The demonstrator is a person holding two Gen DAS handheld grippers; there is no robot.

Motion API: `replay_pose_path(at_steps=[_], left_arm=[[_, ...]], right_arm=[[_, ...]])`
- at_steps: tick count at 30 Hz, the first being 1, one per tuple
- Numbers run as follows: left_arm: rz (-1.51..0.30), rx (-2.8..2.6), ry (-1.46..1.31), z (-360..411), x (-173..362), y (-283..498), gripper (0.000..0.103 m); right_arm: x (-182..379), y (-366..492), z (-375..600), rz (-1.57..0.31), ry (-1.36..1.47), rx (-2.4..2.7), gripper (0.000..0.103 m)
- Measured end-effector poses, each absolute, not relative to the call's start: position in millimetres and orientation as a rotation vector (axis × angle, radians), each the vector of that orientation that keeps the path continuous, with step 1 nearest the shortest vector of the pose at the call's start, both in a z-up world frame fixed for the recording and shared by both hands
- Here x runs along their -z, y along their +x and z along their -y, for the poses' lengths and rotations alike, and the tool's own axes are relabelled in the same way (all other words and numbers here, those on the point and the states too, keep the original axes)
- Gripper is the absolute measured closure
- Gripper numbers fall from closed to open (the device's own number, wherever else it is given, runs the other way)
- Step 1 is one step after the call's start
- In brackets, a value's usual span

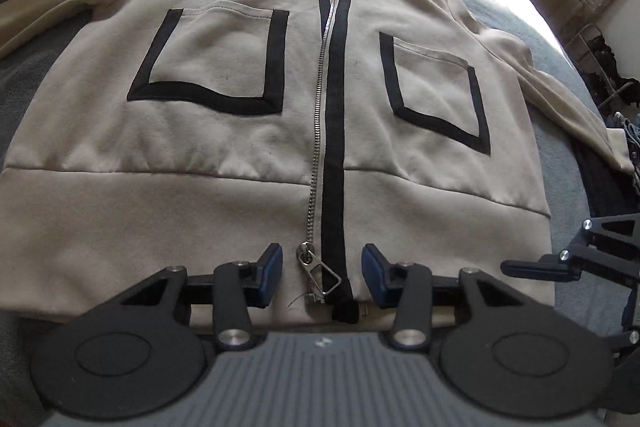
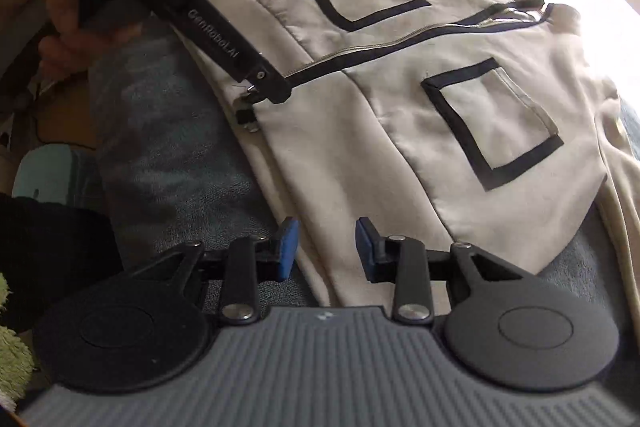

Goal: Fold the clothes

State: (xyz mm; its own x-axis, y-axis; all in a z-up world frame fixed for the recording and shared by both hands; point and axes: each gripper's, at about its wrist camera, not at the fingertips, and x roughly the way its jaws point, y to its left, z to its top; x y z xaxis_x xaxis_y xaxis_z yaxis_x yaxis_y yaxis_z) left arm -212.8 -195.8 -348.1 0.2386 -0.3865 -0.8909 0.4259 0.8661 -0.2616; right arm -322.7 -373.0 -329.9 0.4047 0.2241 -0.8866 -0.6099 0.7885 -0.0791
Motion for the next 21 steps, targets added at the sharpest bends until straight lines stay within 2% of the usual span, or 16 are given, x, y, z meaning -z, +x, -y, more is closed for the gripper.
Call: replay_pose_path(at_steps=[4,16,17,18,19,21], left_arm=[[-1.213,0.581,0.061,199.8,351.4,-212.0,0.067],[-1.203,0.578,0.082,206.3,354.5,-217.8,0.068],[-1.2,0.578,0.082,206.2,354.4,-218.7,0.07],[-1.197,0.578,0.079,206.0,354.1,-219.5,0.073],[-1.192,0.58,0.078,205.9,353.5,-220.5,0.076],[-1.181,0.583,0.089,207.2,351.9,-223.3,0.078]], right_arm=[[344.7,-322.7,353.7,-0.989,-0.562,-0.571,0.073],[355.8,-330.9,339.0,-0.956,-0.776,-0.636,0.076],[355.9,-329.2,339.4,-0.954,-0.768,-0.621,0.077],[355.8,-327.6,339.8,-0.953,-0.759,-0.606,0.088],[354.5,-326.2,340.3,-0.952,-0.748,-0.595,0.093],[351.2,-324.9,341.6,-0.947,-0.731,-0.578,0.099]])
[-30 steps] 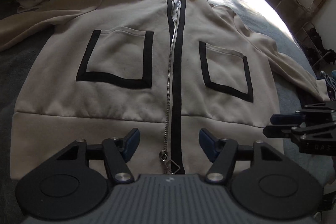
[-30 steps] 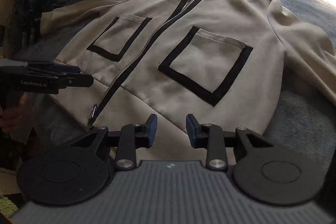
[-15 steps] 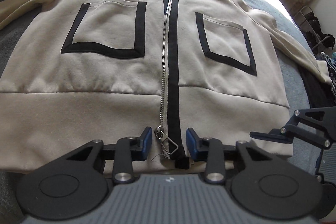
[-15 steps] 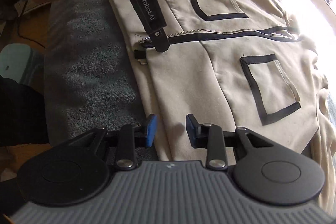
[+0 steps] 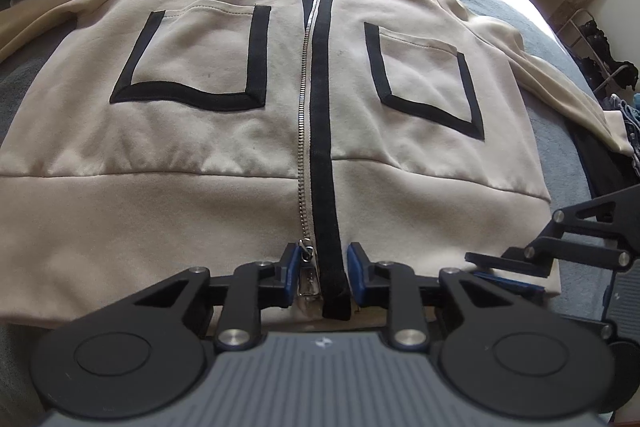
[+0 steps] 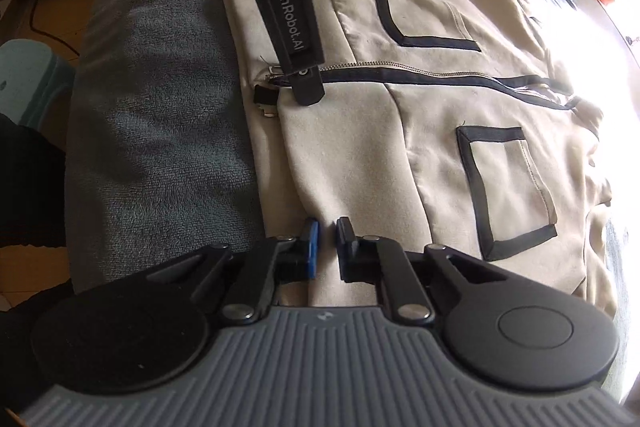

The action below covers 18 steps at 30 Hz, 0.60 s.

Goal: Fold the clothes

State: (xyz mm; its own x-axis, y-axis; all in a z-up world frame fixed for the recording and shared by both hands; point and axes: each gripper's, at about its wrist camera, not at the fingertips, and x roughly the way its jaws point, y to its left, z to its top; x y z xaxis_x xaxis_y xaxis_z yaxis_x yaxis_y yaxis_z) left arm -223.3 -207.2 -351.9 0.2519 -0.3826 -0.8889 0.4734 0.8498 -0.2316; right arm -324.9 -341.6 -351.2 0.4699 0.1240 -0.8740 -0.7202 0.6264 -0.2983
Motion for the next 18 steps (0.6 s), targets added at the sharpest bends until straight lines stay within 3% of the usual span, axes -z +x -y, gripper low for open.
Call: replay_pose_path(at_steps=[7,18], left_arm=[[-1.163,0.594,0.115,210.4,341.8,-228.2,0.092],[-1.171,0.61,0.132,209.8,347.8,-226.4,0.093]], right_arm=[[335.2,-331.1,344.7,-0.925,-0.794,-0.649,0.102],[338.1,-334.3,345.8,-0.949,-0.839,-0.716,0.102]])
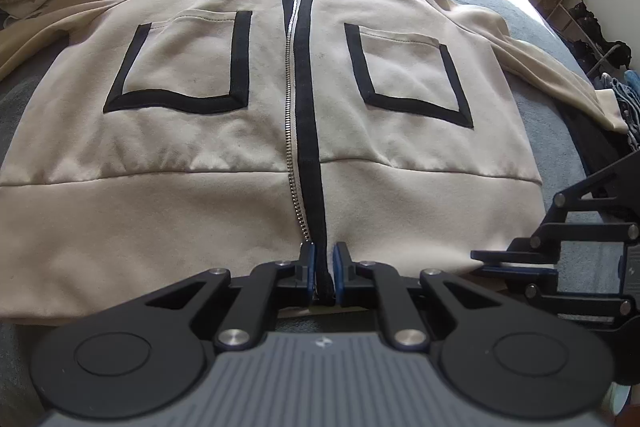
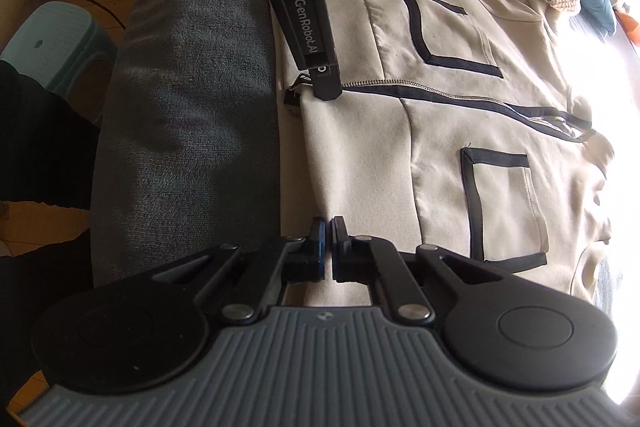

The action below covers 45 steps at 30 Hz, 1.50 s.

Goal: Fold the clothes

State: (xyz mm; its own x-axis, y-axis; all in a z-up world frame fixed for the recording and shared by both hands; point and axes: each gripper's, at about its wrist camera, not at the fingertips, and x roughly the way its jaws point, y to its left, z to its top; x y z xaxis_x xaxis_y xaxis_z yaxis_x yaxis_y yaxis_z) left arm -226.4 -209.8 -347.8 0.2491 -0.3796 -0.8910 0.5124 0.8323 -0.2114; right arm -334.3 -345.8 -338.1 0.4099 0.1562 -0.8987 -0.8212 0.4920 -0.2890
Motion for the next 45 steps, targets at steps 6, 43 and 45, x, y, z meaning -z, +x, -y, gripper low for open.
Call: replay_pose_path(at_steps=[6,43,45], left_arm=[[-1.181,0.62,0.144,209.9,347.3,-225.4,0.093],[-1.244,0.933,-0.025,192.1,378.2,-137.8,0.071],[-1.257,0.943,-0.043,191.1,380.0,-134.9,0.071]], right_arm=[[347.7,-331.5,347.3,-0.981,-0.816,-0.74,0.102],[373.2,-9.8,397.1,-0.933,-0.281,-0.375,0.083],[361.7,-4.1,404.1,-0.962,-0.233,-0.332,0.082]])
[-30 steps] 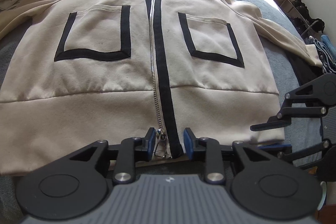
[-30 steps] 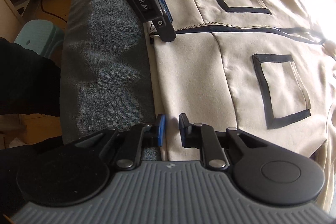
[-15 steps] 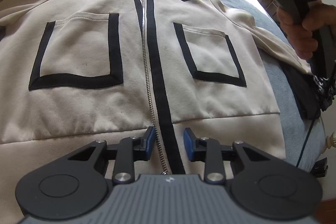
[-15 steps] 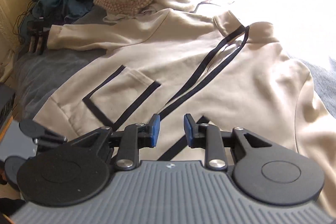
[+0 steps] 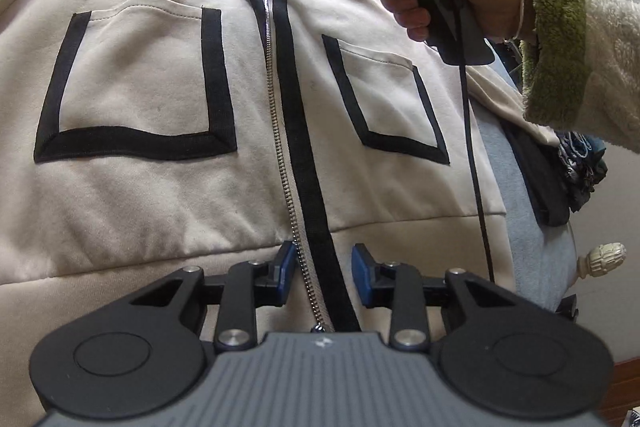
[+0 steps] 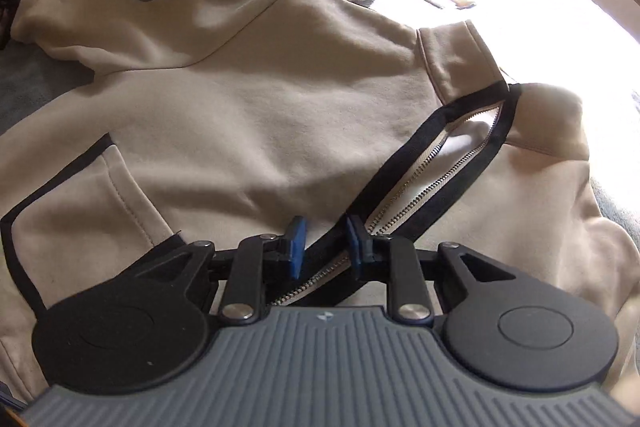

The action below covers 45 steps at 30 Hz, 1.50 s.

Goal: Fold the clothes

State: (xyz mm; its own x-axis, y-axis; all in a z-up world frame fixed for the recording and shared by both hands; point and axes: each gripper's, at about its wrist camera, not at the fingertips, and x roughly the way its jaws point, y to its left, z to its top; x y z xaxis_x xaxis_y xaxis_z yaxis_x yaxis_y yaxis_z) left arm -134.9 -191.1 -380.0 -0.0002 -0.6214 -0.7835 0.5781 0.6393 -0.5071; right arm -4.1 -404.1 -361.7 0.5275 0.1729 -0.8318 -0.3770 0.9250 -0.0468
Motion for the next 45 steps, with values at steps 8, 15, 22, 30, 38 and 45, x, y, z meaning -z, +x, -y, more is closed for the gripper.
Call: replay_pose_path(at_steps=[8,15,22,30,38,45], left_arm=[[-1.286,0.967,-0.06,191.4,382.5,-129.0,0.071],[-1.291,0.986,-0.08,188.5,385.3,-127.7,0.071],[-1.285,0.998,-0.084,187.1,386.6,-127.9,0.071],[-1.286,0.996,-0.118,182.9,387.8,-128.5,0.071],[-1.284,1.001,-0.133,180.3,387.9,-127.4,0.07],[-1.285,0.986,-0.133,181.3,385.5,-128.9,0.07]], right_arm=[[382.4,40.5,400.3,-0.937,-0.313,-0.29,0.085],[345.7,44.4,400.4,-0.895,-0.224,-0.174,0.086],[379.9,117.0,405.1,-0.93,-0.151,-0.103,0.087],[348.1,115.9,398.5,-0.912,-0.168,-0.064,0.088],[365.7,150.3,439.3,-0.939,0.111,0.049,0.087],[292.1,49.5,488.4,-0.819,0.415,0.1,0.083]])
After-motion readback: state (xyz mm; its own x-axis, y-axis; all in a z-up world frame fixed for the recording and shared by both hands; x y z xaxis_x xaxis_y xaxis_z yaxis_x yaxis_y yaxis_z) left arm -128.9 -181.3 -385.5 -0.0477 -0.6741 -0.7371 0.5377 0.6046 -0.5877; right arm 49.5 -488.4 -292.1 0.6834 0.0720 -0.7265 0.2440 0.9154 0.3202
